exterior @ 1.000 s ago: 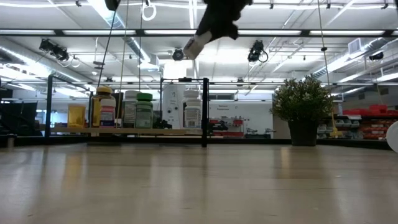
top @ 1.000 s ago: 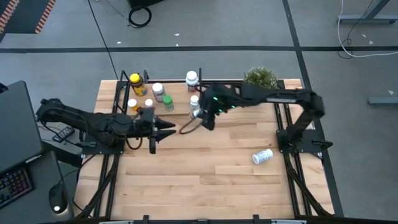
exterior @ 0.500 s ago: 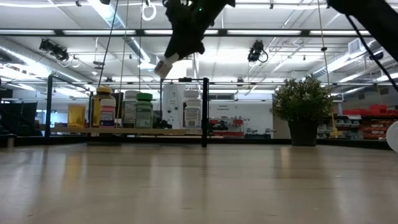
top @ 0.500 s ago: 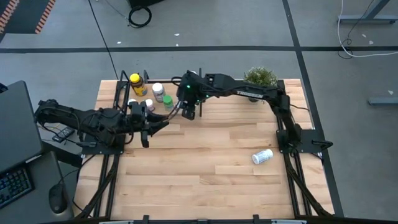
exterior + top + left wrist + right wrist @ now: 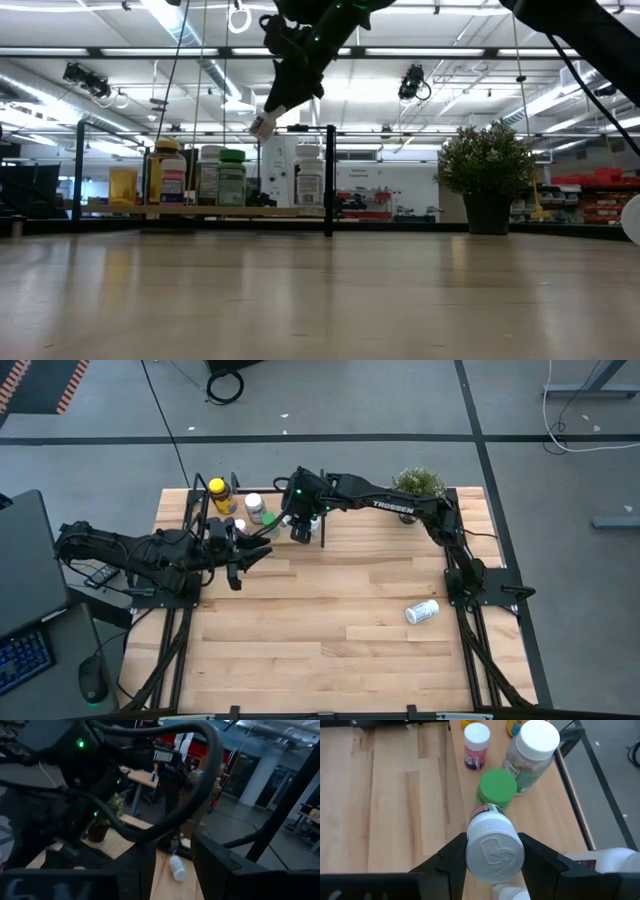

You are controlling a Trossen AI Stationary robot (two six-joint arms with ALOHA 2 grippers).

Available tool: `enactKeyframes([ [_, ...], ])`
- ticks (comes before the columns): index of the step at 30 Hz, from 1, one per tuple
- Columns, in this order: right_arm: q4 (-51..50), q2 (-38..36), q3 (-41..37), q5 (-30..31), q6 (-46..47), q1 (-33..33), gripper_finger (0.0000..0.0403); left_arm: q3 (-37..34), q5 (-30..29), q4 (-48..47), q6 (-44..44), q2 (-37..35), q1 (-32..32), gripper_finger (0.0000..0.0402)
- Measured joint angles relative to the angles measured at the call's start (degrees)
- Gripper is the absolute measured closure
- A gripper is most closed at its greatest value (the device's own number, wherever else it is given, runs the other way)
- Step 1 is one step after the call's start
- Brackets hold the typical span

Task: Pick and place medicine bottles onto shelf by color
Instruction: Put the black medicine bottle on the shelf

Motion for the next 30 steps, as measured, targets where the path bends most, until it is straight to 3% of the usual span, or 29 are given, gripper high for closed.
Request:
enactKeyframes([
  [21, 6.34, 0.00, 0.00, -0.02, -2.00, -5.24, 0.0241, 0.00, 0.04, 0.90, 1.05, 0.37, -2.84, 0.0278],
  [30, 1.57, -0.02, 0.00, -0.70, -1.35, -7.12, 0.0241, 0.00, 0.02, 0.88, 1.38, 0.31, -2.82, 0.0274],
])
